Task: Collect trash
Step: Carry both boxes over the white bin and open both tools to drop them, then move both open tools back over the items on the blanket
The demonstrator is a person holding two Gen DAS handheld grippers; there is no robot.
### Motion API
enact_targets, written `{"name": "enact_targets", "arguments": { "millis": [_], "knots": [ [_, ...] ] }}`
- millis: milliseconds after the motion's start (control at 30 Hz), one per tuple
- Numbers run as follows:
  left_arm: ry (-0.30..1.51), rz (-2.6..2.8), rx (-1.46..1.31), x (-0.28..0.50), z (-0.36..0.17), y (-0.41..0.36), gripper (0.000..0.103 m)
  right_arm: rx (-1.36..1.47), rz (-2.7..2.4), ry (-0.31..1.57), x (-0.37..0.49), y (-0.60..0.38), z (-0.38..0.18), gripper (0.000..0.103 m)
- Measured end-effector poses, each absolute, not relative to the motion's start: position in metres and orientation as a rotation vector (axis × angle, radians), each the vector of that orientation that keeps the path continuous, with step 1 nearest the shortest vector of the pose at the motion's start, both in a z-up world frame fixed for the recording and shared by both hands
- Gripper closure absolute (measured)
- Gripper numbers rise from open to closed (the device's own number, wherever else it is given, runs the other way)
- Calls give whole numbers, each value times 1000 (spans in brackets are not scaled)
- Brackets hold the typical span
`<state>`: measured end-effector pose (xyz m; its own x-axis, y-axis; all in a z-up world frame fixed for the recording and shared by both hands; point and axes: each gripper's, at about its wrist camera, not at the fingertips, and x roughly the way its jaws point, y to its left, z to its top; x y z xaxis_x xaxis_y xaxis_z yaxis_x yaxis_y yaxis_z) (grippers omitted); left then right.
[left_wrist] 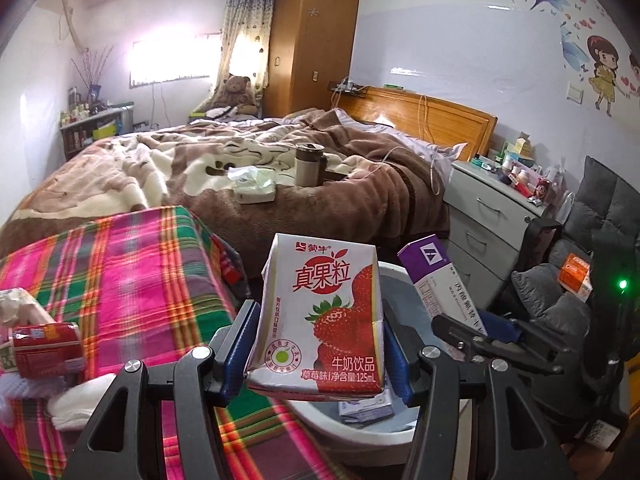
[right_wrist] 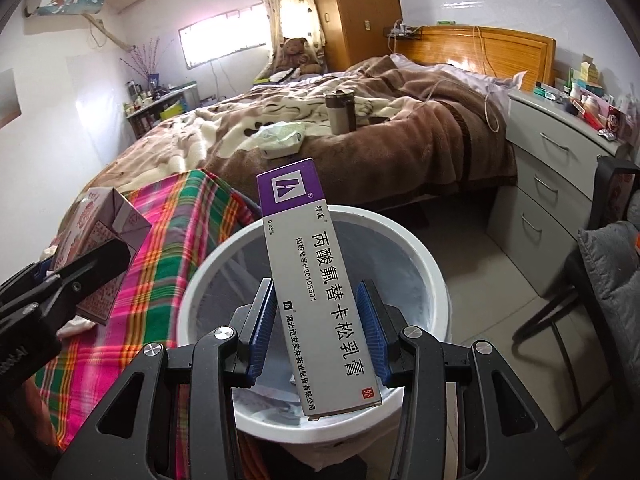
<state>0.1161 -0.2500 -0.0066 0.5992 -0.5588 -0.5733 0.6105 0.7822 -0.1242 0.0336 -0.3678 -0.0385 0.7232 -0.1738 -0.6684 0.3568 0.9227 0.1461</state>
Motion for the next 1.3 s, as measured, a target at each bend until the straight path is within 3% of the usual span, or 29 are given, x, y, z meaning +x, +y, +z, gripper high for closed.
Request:
{"name": "enact_targets", "arguments": {
  "millis": [400,467,600,1300],
  "knots": [
    [680,-731,108,127,-25,-277,45,302,-344,760,38,-388,-53,59],
    [692,-734,92,130,-27,-276,37,300,-353,776,39,-389,-54,59],
    [693,-734,75,132,-26,-271,32,287,-365,787,40,-389,-55,38],
    [624,-607,87,111,7,-206,32,276,-274,698,42,-351,-29,38]
  ]
}}
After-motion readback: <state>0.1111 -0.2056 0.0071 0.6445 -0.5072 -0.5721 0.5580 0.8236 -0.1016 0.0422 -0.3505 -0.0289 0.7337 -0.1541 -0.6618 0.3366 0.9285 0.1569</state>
